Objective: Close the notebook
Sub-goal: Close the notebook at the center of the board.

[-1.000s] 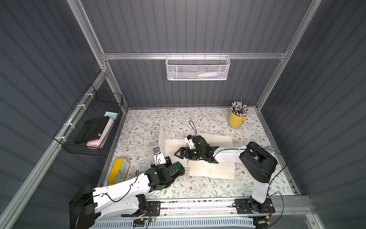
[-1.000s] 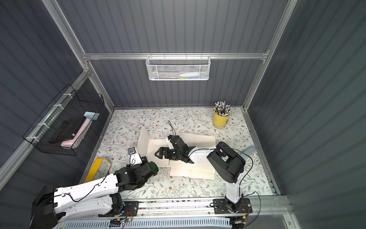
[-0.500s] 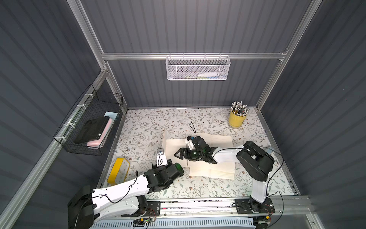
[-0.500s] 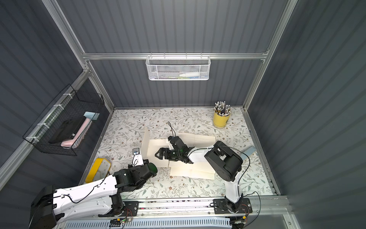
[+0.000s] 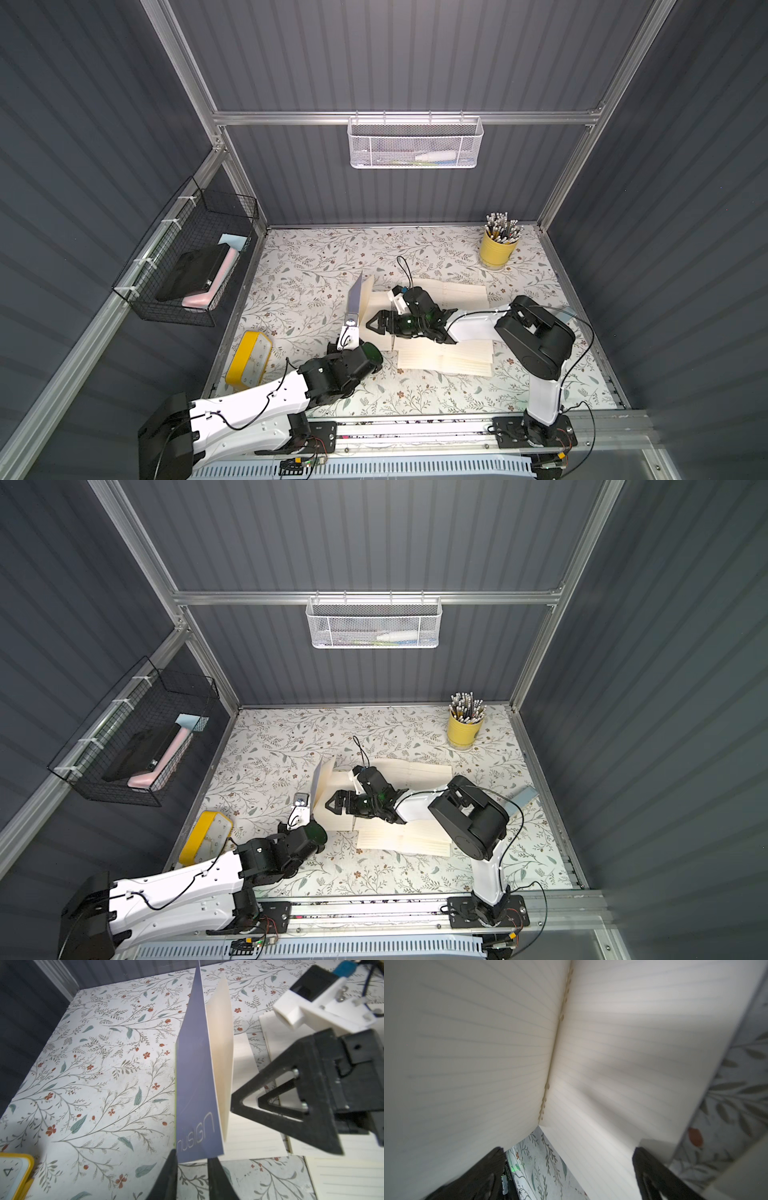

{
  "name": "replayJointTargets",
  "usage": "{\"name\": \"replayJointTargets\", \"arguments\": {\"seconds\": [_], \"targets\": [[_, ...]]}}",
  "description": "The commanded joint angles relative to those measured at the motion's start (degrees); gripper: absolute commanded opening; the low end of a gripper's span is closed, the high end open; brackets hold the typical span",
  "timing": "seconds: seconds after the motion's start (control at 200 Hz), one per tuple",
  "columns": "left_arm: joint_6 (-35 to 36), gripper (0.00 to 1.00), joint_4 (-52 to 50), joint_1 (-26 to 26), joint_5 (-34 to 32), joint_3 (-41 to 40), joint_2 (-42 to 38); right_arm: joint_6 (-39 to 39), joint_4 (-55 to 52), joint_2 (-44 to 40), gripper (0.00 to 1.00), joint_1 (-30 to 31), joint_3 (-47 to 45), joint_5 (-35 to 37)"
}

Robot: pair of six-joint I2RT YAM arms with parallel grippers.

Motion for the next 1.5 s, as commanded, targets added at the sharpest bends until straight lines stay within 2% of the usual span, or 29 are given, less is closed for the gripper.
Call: {"name": "replayJointTargets", "arguments": {"seconds": [0.0,0.175,0.31,0.555,0.73,0.79,0.845,0.92,0.99,1.141,1.296,1.381,1.491], "targets": [[7.03,0.30,6.33,0.14,4.28,-1.18,-0.65,0.10,-0.46,0.75,0.98,0.23,-1.10,-0.21],[10.68,0.34,9.38,0.14,7.53,-1.28,0.11,-0.02,-0.61,0.76,0.99,0.23,-1.20,-0.29],[14.48,0.36,10.31,0.14,12.58,0.35,-0.94,-0.08,-1.05,0.61,0.99,0.19,-1.26,-0.12],[19.51,0.38,3.14,1.57,14.20,8.74,-5.73,-0.17,-1.84,0.50,0.99,0.23,-0.93,-0.16],[20.60,0.43,-2.38,11.61,23.61,15.30,-3.03,-0.75,-3.53,0.22,0.99,0.19,0.01,0.01],[20.83,0.44,-3.16,16.66,29.64,16.75,-1.10,-1.21,-4.80,0.06,0.99,0.20,0.55,0.30],[20.27,0.44,-2.21,22.44,37.81,17.12,0.19,-1.40,-5.49,-0.38,0.99,0.19,0.65,0.70],[19.21,0.46,1.41,29.99,49.86,16.45,1.79,-1.22,-5.58,-1.20,0.99,0.19,0.23,1.20],[18.81,0.46,3.62,35.03,58.34,16.61,4.50,-1.21,-5.90,-1.78,0.99,0.24,0.04,1.61],[17.87,0.47,8.52,42.89,70.43,16.10,9.05,-1.31,-6.65,-2.64,0.99,0.19,-0.13,2.17],[9.16,0.47,22.88,55.38,86.22,9.43,13.48,-1.87,-7.35,-3.34,0.99,0.19,-0.09,2.66],[5.25,0.46,29.37,58.80,88.90,6.13,16.24,-2.27,-8.01,-3.47,0.99,0.19,0.29,2.86],[6.56,0.46,29.08,59.12,87.64,5.45,18.80,-2.45,-8.26,-3.65,0.99,0.19,0.54,2.96]]}}
